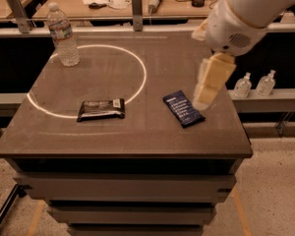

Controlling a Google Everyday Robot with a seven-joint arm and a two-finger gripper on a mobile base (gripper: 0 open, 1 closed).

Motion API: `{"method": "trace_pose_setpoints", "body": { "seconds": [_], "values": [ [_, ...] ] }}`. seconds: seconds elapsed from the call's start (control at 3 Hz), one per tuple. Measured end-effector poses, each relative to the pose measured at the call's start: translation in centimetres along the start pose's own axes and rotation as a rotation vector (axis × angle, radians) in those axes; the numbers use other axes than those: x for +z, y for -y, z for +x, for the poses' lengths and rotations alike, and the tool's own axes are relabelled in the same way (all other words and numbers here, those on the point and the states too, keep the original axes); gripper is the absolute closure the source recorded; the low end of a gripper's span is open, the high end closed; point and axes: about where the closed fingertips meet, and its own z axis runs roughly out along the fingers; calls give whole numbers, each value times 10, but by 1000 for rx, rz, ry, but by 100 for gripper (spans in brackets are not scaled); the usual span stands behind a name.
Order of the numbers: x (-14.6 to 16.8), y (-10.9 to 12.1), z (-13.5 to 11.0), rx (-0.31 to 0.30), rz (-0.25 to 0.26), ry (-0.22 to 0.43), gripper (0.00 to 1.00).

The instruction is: Move rxbar chocolate near water bottle

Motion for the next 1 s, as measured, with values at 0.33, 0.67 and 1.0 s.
{"method": "trace_pose_setpoints", "body": {
  "seconds": [0.33, 0.67, 1.0],
  "values": [
    [31, 3, -35, -52, -45, 46, 0],
    [58, 1, -69, -79, -8, 8, 0],
    [64, 10, -51, -70, 30, -66, 0]
  ]
}}
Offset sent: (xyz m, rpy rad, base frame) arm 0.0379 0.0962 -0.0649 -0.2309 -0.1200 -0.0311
